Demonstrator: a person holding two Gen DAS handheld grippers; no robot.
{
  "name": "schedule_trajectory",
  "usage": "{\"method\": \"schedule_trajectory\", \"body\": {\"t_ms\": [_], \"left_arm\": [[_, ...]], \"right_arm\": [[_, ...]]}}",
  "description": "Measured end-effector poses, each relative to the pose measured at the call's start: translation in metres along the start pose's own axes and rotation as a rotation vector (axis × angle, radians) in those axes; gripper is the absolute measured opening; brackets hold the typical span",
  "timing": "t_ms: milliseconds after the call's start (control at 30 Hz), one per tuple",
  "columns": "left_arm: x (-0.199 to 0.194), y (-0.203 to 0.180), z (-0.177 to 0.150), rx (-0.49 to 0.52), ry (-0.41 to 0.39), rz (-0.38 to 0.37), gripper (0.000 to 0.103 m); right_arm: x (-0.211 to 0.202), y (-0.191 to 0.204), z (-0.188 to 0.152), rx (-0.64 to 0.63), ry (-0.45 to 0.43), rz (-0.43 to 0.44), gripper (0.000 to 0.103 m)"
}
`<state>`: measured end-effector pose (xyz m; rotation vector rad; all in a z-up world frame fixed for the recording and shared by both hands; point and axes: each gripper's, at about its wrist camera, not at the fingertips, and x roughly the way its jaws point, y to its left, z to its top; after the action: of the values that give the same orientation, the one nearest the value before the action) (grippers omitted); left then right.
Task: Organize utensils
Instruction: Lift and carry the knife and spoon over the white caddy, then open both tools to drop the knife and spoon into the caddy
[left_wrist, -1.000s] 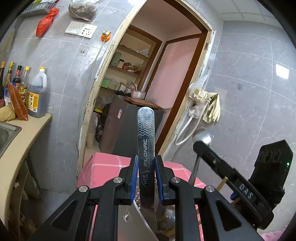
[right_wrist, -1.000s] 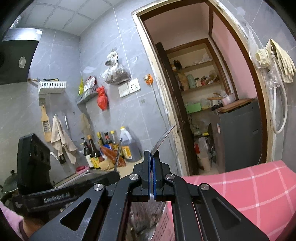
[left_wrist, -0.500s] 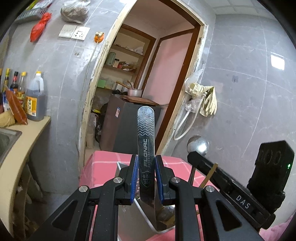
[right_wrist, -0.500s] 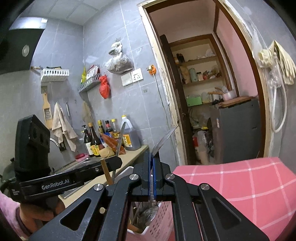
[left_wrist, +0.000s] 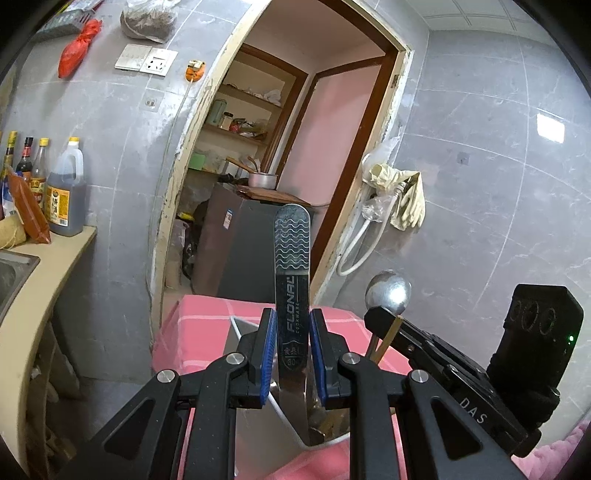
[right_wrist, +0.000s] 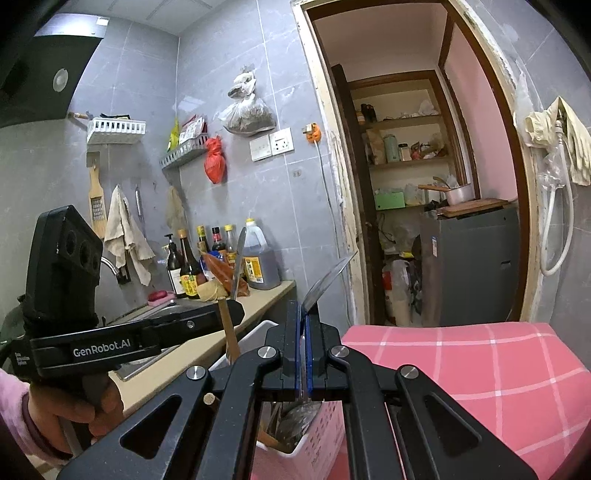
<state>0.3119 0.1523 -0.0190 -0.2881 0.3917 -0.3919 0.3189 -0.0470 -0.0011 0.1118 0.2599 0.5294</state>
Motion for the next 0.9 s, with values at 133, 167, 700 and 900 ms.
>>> {"method": "schedule_trajectory", "body": {"t_ms": [133,167,700,900], "left_arm": [[-0.004,-0.001,-0.003,0.006,0.021,-0.007,0.018],[-0.005,-0.001,-0.003,0.008,0.024,-0.008,0.018],[-0.003,0.009,-0.005,-0.048,0.073,-0.036,0.018],[-0.003,0.006,-0.002,-0.041,0.066,-0.028,0.019]], "right_arm": [[-0.005,0.006,0.000,-0.024,0.014,-0.009,0.003],[-0.005,0.007,0.001,-0.030,0.017,-0.009,0.003],[-0.010,0.021,0.010,-0.117,0.107,-0.008,0.004],[-0.014,0.020,0.011,-0.112,0.124,-0.009,0.015]]}}
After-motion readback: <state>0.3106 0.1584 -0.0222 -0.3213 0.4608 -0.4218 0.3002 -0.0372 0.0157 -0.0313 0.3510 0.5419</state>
